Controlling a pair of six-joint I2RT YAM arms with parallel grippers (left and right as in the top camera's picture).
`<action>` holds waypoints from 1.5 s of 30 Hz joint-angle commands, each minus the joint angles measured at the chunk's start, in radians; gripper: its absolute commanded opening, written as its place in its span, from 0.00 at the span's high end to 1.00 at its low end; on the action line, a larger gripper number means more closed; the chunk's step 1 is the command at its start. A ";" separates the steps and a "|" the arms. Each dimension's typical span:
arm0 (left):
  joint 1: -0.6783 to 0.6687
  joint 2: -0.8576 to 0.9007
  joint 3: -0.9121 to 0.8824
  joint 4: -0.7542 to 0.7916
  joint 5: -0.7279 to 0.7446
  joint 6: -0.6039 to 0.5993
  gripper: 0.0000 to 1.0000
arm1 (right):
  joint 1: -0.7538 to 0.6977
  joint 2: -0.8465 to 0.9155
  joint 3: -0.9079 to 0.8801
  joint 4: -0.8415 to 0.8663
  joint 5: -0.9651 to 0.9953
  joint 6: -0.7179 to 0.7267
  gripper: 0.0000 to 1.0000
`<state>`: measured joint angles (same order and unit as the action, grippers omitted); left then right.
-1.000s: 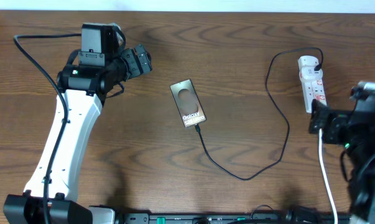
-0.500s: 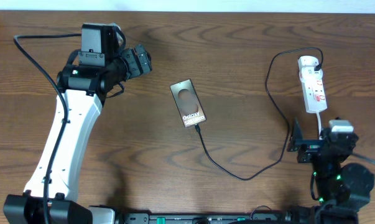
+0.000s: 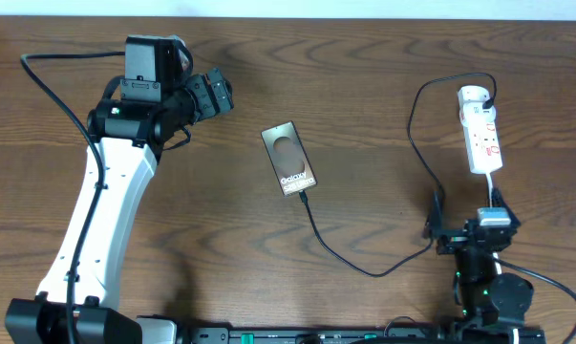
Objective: Plug charger to phone and switch on socket
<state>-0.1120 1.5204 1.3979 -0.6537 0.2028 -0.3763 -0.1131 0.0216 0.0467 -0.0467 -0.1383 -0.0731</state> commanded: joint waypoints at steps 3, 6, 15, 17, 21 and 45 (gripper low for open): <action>0.005 0.002 0.009 -0.001 -0.013 0.010 0.03 | 0.032 -0.017 -0.041 0.007 0.008 -0.006 0.01; 0.005 0.002 0.009 -0.001 -0.013 0.010 0.03 | 0.036 -0.017 -0.041 -0.012 0.014 -0.014 0.01; 0.005 0.002 0.009 -0.001 -0.013 0.010 0.03 | 0.036 -0.017 -0.041 -0.020 0.031 -0.014 0.01; 0.005 0.002 0.009 -0.001 -0.013 0.010 0.03 | 0.036 -0.017 -0.041 -0.020 0.031 -0.014 0.01; 0.005 0.002 0.009 -0.001 -0.013 0.010 0.03 | 0.035 -0.017 -0.041 -0.020 0.031 -0.014 0.01; 0.005 0.002 0.009 -0.001 -0.013 0.010 0.03 | 0.035 -0.017 -0.041 -0.020 0.031 -0.014 0.01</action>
<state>-0.1120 1.5204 1.3979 -0.6537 0.2028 -0.3763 -0.0853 0.0147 0.0071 -0.0620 -0.1154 -0.0772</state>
